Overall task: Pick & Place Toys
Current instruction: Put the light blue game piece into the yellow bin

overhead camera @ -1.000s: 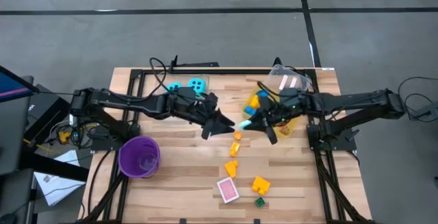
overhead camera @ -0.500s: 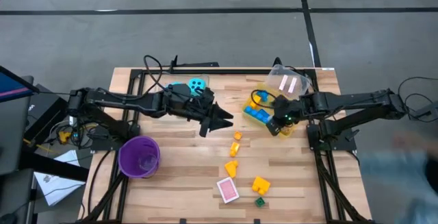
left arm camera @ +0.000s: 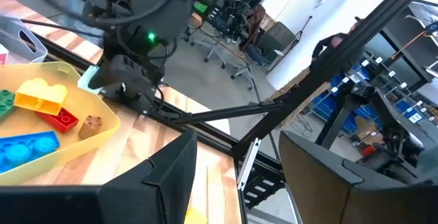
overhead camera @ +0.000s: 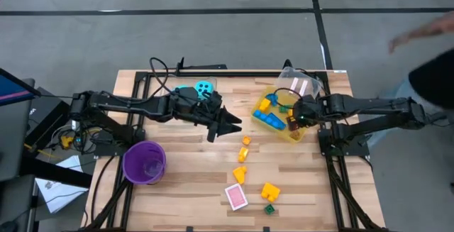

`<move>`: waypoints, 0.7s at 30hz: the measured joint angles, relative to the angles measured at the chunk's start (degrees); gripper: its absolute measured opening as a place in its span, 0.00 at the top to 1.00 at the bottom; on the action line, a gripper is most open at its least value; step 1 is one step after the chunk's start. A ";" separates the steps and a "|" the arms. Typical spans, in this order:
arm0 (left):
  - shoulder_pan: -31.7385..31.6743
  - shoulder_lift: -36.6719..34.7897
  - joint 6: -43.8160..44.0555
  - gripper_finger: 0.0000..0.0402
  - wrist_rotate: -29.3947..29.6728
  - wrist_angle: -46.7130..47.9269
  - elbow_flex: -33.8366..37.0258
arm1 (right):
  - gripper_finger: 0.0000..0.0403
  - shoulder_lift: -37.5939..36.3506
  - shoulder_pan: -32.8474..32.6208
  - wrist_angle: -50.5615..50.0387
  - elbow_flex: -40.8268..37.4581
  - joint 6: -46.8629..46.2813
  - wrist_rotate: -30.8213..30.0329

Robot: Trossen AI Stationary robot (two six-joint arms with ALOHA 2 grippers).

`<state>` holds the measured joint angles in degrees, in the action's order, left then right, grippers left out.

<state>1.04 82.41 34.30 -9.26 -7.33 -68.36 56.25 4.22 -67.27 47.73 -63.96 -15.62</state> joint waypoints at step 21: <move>0.00 0.04 0.02 0.49 1.39 0.04 0.00 | 0.85 -9.27 14.74 2.05 -13.72 -3.15 -2.38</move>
<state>1.04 82.46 34.32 -7.87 -7.29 -68.36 46.98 18.96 -65.21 34.01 -67.11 -18.00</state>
